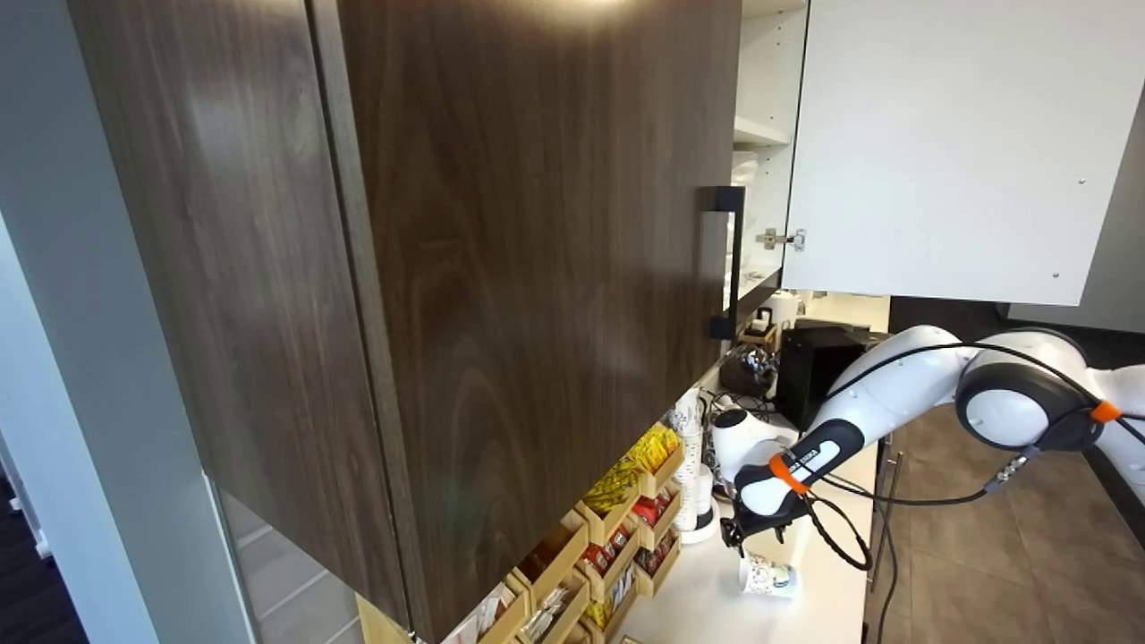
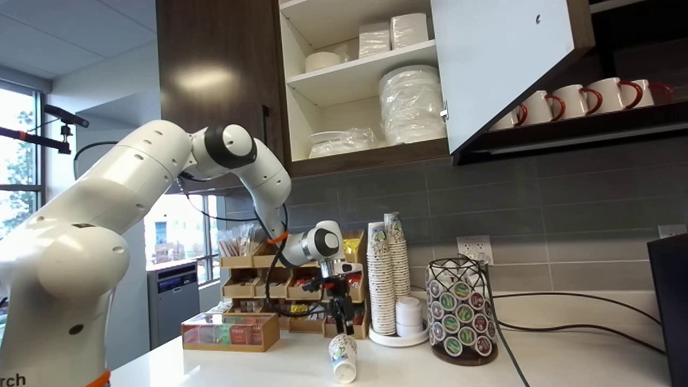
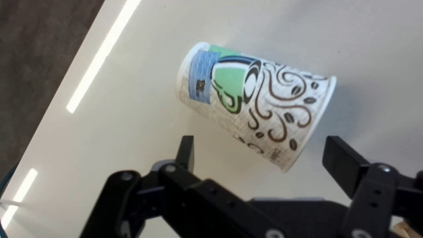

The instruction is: Pick up the paper cup and place it the right way up in the bottom shelf of the open cabinet

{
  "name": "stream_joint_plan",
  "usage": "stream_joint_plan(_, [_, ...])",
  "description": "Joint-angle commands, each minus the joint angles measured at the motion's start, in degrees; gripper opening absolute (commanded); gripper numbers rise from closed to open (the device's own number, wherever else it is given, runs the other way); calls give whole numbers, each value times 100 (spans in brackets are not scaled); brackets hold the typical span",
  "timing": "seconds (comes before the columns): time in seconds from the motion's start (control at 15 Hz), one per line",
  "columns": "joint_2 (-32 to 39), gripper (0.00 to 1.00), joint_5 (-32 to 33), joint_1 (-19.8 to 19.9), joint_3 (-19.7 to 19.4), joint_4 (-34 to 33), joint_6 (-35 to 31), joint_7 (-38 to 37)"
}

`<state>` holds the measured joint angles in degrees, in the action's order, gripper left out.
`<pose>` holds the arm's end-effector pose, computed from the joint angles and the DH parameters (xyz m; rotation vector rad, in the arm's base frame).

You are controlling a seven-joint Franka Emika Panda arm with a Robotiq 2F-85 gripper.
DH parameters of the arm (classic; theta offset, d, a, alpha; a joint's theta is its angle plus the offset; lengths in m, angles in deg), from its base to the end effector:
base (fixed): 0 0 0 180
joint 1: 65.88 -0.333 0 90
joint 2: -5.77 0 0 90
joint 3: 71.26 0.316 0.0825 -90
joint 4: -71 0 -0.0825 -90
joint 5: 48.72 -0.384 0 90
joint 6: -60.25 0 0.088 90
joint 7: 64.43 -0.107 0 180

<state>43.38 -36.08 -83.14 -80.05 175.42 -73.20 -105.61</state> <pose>0.6252 0.0937 0.1670 2.8060 -0.5425 -0.0447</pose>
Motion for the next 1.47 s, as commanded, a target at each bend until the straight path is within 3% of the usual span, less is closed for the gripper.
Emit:
stream_joint_plan(0.0, [361,100,120,-73,-51,-391,91,-409])
stream_joint_plan(0.07, [403,100,99,-71,-46,-436,181,-442])
stream_joint_plan(0.13, [440,83,100,-76,-55,-482,262,-483])
stream_joint_plan(0.8, [427,5,11,139,-19,-524,896,-603])
stream_joint_plan(0.93, [329,0,-69,278,13,-426,784,-521])
stream_joint_plan(1.2, [-92,1,-216,610,43,53,191,-378])
stream_joint_plan(1.4, [-667,1,-281,851,55,741,-837,-214])
